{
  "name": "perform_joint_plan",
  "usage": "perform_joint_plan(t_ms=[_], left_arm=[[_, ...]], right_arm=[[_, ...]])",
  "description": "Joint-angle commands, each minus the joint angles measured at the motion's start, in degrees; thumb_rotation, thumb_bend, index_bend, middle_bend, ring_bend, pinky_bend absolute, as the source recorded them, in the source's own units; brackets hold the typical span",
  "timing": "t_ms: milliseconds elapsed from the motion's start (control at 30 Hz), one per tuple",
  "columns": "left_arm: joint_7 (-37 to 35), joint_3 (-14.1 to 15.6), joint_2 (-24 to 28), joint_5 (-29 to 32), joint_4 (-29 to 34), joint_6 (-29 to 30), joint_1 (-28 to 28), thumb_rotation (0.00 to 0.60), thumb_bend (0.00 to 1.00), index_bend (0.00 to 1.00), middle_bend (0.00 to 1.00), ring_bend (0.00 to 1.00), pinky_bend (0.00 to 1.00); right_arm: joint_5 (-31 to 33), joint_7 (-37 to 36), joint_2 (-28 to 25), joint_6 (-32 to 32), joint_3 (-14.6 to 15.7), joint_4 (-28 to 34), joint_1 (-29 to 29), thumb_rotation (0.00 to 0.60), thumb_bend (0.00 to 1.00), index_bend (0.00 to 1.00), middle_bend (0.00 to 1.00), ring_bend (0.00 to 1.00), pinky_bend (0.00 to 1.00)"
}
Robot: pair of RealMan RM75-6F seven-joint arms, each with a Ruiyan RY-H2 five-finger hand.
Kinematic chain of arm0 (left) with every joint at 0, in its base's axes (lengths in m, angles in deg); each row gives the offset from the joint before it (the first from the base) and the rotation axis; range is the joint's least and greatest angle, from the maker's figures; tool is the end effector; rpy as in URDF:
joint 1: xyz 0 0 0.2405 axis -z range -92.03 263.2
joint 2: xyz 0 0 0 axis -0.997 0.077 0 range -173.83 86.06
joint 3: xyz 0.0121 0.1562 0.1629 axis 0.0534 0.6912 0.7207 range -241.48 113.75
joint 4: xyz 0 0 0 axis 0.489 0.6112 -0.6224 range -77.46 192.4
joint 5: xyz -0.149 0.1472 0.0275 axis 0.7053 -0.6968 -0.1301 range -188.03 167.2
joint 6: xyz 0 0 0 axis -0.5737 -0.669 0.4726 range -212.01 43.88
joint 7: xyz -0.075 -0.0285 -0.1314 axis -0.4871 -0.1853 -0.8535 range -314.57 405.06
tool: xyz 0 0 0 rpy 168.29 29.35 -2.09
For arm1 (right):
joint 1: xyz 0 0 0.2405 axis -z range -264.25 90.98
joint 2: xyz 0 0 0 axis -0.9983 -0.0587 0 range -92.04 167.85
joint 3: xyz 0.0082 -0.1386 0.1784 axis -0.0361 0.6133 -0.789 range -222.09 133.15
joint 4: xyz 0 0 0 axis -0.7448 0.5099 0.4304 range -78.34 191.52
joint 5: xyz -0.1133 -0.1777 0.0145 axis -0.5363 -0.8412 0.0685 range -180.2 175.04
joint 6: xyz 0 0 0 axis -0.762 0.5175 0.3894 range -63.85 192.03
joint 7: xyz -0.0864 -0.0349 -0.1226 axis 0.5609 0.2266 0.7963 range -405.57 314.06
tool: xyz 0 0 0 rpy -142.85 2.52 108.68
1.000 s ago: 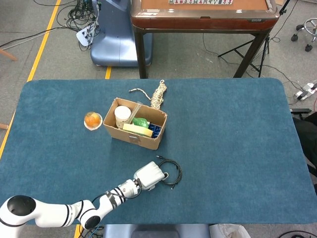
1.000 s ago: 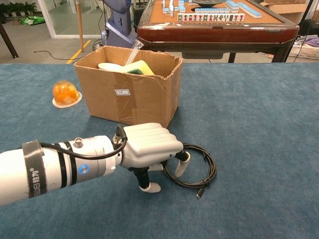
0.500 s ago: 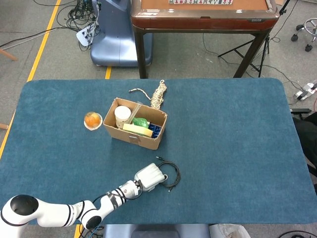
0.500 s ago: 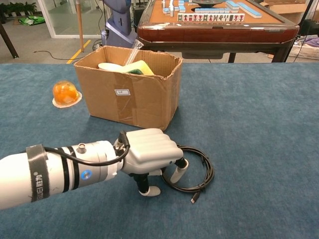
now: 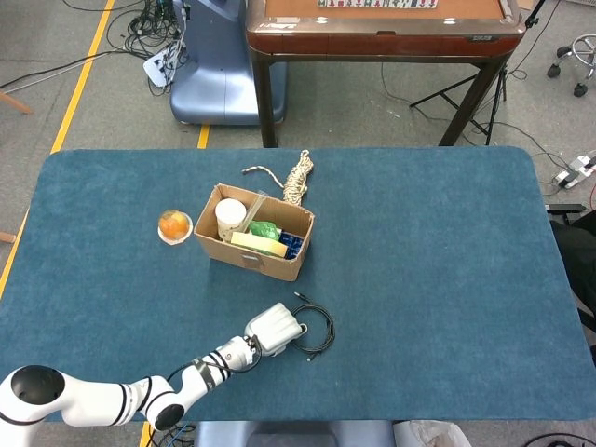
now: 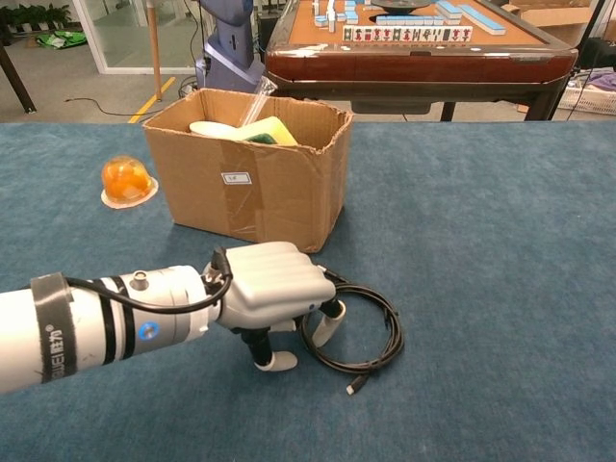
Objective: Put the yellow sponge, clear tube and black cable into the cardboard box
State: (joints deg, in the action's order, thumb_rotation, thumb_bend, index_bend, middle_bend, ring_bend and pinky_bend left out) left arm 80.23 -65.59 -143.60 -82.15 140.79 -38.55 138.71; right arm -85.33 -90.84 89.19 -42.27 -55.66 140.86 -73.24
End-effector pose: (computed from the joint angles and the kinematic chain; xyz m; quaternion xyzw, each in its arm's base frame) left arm -0.0536 0.2608 -0.1149 -0.9029 -0.1741 -0.2958 0.2587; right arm -0.3204 -0.1044 0.2997 0.3917 -0.3657 0.5854 0.6084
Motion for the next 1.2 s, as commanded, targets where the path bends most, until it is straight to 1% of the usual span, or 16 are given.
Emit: perform_joint_plan(t_ms=[33,400,600,767,1000,1067,1200], left_arm=[[0.9,0.5,1.4,0.7,0.9,0.5,-0.5,0.6,0.22,0.49,0.99,0.96,1.0],[2.4,1.4,5.1,1.9,3.1,2.2,-1.8,0.6,0.22,0.49,0.99,0.96,1.0],[2.6,1.7,5.1,1.8,3.4,2.0,-1.7,0.6,0.22,0.5,0.99,0.96,1.0],[3.2,1.9,5.1,2.7,3.3,1.6,-1.6,0.6,0.22,0.53,0.99,0.96,1.0],[3.6,2.2,4.9,3.2,3.0,1.1,-1.5,0.6,0.22,0.51,0.99,0.96,1.0],[3.6,2.3,4.8,3.2,2.9,1.2,-1.5,0.6,0.22,0.55,0.99,0.96,1.0],[3.8,2.4,5.2,3.4,3.2,1.3,-1.6,0.6,0.22,0.66,0.98,0.94,1.0]], right_arm=[[-0.1,0.1,0.0,0.1,0.0,0.0,-0.1,0.6,0.14,0.27,0.25,0.09,0.19],[-0.4,1.1,-0.1,0.9,0.1,0.5,-0.6,0.6,0.14,0.27,0.25,0.09,0.19],[-0.7,1.9,-0.2,1.2,0.2,1.0,-0.8,0.6,0.14,0.27,0.25,0.09,0.19],[-0.4,1.5,-0.2,1.2,0.1,1.0,-0.7,0.6,0.14,0.27,0.25,0.09,0.19],[-0.4,1.2,-0.2,1.2,0.1,0.8,-0.7,0.6,0.14,0.27,0.25,0.09,0.19],[-0.4,1.2,-0.2,1.2,0.1,0.8,-0.7,0.6,0.14,0.27,0.25,0.09,0.19],[-0.3,1.1,-0.2,1.1,0.1,0.8,-0.6,0.6,0.14,0.27,0.25,0.09,0.19]])
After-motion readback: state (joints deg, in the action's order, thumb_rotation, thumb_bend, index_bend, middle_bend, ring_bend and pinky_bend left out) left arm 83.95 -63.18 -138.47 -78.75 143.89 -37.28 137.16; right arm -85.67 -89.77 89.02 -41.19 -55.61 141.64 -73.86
